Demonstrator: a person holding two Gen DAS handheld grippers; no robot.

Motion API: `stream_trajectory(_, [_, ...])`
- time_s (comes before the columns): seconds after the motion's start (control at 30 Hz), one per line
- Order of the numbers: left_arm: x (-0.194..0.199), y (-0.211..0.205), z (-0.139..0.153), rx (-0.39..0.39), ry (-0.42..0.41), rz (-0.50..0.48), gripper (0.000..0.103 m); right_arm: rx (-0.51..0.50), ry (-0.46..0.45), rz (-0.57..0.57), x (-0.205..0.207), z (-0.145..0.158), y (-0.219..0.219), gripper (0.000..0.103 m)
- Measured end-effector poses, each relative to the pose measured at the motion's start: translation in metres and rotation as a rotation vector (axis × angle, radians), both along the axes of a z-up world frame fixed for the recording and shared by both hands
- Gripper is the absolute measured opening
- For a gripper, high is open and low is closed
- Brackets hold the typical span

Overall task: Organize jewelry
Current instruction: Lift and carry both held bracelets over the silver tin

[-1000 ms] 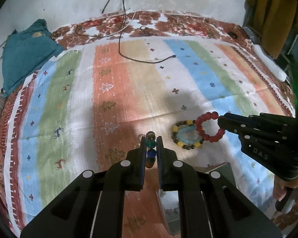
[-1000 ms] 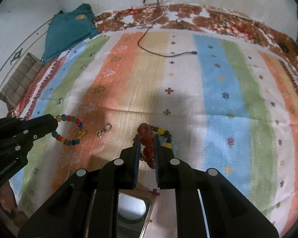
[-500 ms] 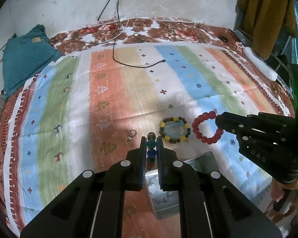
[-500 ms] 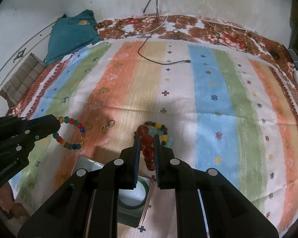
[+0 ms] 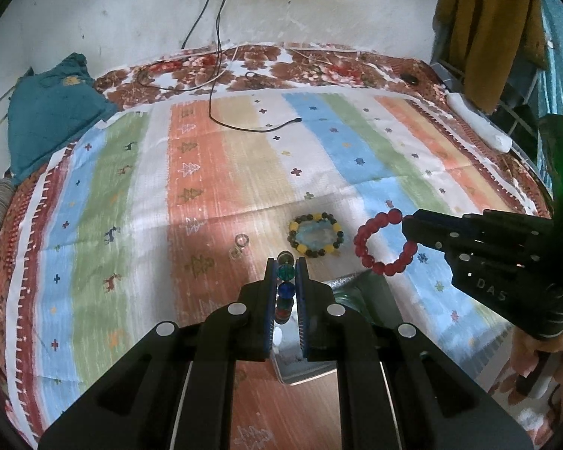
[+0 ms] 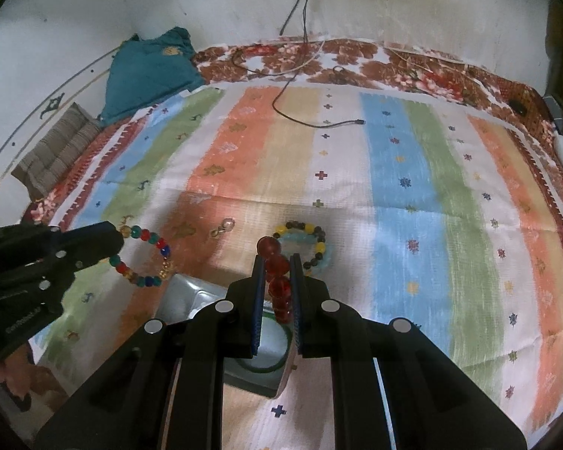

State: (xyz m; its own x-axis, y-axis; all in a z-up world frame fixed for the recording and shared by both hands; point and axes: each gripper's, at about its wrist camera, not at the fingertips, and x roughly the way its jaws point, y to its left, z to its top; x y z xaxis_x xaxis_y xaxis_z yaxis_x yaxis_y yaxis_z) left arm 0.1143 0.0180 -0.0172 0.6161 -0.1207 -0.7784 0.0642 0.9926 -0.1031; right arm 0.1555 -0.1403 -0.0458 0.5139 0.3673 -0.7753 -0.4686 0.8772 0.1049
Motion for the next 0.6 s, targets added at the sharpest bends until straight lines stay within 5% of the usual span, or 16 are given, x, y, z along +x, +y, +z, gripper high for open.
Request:
stream_trajectory(0.5, [-0.02, -0.009, -0.003, -0.009, 0.005, -0.024, 0.01, -0.004, 0.025, 0.03, -0.028, -0.007, -0.004, 0.014])
stream_trajectory(0.57, [-0.02, -0.009, -0.004, 0.004, 0.004, -0.005, 0.03, -0.01, 0.016, 0.014, -0.027, -0.005, -0.006, 0.02])
stream_trajectory(0.6, [-0.02, -0.007, -0.003, 0.009, 0.001, 0.008, 0.032, -0.008, 0.015, 0.008, -0.026, -0.005, -0.007, 0.026])
